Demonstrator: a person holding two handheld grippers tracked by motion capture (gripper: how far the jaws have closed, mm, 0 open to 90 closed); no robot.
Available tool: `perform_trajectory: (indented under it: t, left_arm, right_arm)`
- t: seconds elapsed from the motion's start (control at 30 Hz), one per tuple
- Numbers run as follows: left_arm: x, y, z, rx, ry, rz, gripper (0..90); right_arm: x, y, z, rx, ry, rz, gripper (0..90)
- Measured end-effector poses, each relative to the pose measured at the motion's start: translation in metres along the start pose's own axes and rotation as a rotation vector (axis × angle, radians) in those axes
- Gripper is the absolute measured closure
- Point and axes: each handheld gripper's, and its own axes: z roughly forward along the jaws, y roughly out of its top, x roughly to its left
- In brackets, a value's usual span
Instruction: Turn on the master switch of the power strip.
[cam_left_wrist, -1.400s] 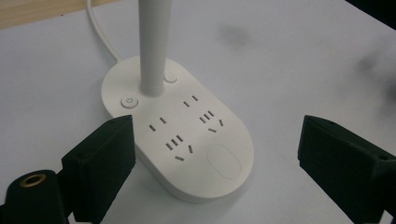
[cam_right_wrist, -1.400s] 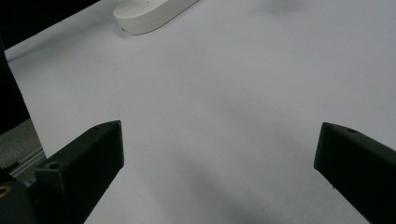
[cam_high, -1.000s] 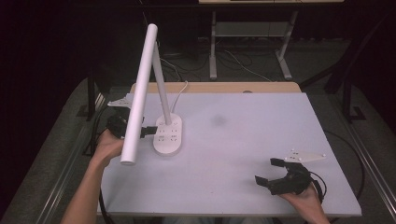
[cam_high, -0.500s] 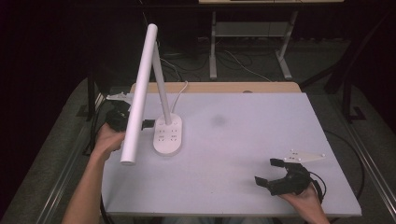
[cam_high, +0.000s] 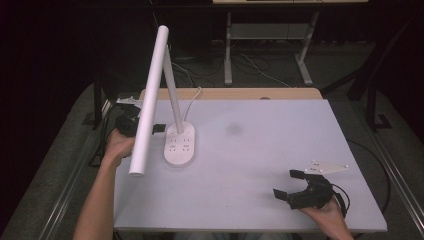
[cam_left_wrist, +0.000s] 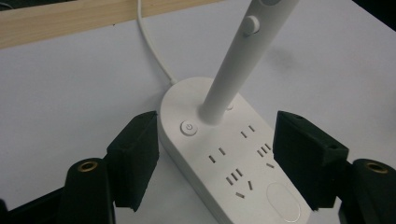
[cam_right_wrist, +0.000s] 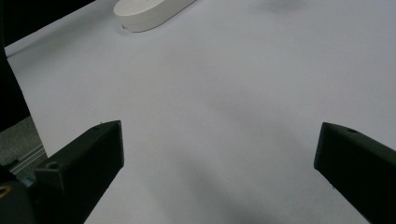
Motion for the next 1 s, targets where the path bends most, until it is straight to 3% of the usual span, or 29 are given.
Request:
perform_trajectory:
  t: [0.17,0.53,1.0]
  left_arm:
    - [0.008,-0.001,0.005,0.013,0.007,-0.019,35.9]
    - [0.019,-0.004,0.014,-0.014,0.016,-0.093,50.8]
    - [0.022,-0.006,0.027,-0.001,0.022,-0.099,67.2]
  right_arm:
    - [0.000,0.000,0.000,0.002,0.000,0.001,0.9]
    - [-0.001,0.000,0.000,0.004,0.001,-0.002,0.9]
    - [-0.001,-0.001,0.000,0.006,0.001,0.000,0.9]
